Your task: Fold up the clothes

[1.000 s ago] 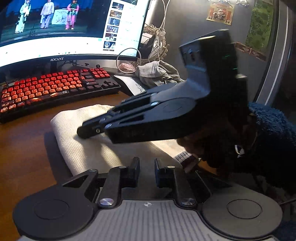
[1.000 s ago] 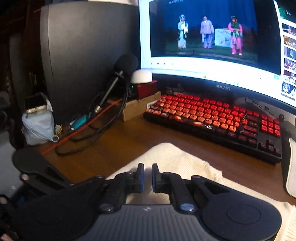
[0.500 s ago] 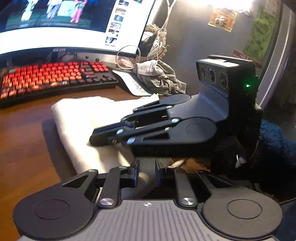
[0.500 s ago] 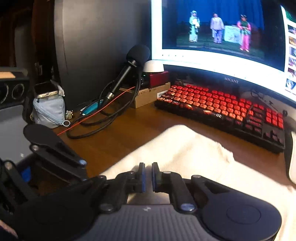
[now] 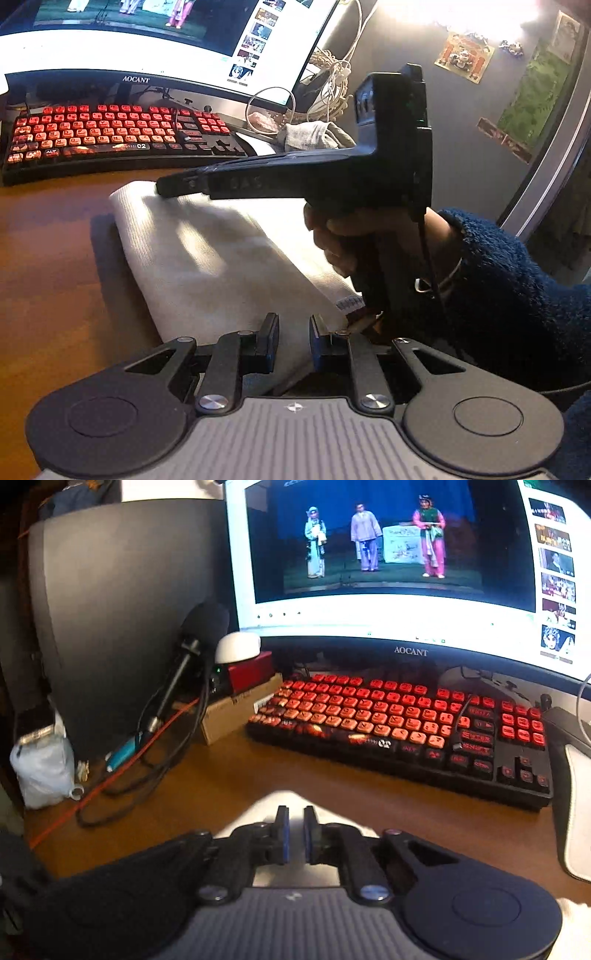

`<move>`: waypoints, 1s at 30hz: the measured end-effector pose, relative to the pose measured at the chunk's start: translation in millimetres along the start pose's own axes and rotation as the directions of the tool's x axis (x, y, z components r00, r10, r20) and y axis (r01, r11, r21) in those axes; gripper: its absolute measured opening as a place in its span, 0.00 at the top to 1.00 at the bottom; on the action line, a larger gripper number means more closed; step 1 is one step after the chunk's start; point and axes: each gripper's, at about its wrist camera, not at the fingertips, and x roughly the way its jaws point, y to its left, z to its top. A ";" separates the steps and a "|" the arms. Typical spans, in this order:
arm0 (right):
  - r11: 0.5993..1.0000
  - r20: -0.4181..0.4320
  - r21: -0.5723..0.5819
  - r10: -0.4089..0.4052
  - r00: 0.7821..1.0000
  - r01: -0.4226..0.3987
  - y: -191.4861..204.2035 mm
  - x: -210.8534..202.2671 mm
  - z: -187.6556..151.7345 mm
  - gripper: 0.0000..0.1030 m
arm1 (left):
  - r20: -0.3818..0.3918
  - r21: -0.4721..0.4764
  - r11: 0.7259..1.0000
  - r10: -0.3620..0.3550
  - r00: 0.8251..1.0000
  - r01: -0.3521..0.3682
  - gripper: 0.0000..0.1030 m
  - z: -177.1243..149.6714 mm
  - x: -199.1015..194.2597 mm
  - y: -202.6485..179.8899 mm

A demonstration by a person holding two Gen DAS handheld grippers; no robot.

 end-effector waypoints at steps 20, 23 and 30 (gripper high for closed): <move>0.958 -0.118 -0.235 0.136 0.984 -0.161 31.8 -28.1 -20.5 0.95 | -0.014 0.011 1.000 0.017 1.000 -0.017 0.83 -6.2 -1.5 -3.5; 0.970 -0.110 -0.197 0.124 0.986 -0.144 5.6 -4.9 -2.9 0.95 | -0.016 -0.003 1.000 0.010 1.000 -0.010 0.83 -5.7 -1.4 -1.3; 0.966 -0.108 -0.209 0.129 0.986 -0.149 -8.1 4.5 1.1 0.92 | -0.028 -0.013 1.000 0.002 1.000 -0.003 0.83 -2.5 -0.6 -0.9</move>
